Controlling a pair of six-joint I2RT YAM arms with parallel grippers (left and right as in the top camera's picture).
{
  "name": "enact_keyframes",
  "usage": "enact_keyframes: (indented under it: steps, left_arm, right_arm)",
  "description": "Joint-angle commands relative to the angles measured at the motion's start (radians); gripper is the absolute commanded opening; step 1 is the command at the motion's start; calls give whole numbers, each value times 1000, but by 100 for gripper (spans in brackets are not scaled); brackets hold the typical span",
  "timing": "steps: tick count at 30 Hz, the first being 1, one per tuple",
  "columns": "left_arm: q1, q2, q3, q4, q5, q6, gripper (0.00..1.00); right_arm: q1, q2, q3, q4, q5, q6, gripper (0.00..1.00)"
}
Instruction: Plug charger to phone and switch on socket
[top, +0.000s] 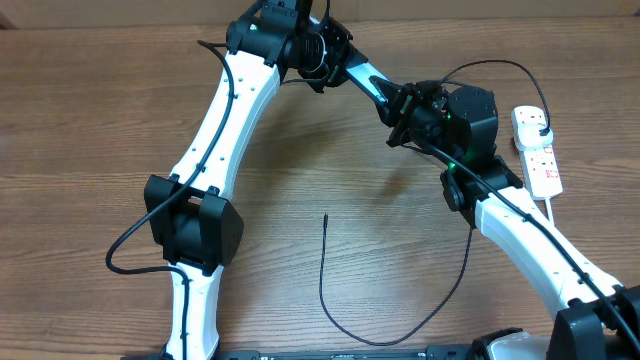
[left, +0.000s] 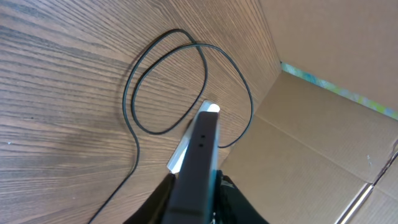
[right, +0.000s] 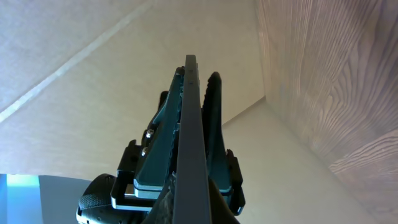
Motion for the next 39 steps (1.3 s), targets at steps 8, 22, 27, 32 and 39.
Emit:
enact_keyframes:
  steps: [8,22,27,32,39]
  left_arm:
    - [-24,-31,23,-1,-21,-8,4]
    - [-23,-31,23,2,-21,4,4]
    - [-2,-31,23,1,-21,31,4]
    - [45,-31,23,1,-14,109,4]
    - [130,-31,23,0,89,279,4]
  right_arm:
    - [11,-10,27,24,-9,13,4]
    - [11,-10,26,24,-8,-29,81]
    - [11,-10,26,24,-8,-69,100]
    - [-5,-10,26,23,-10,-186,100]
    - [-34,-10,27,6,-37,-439,100]
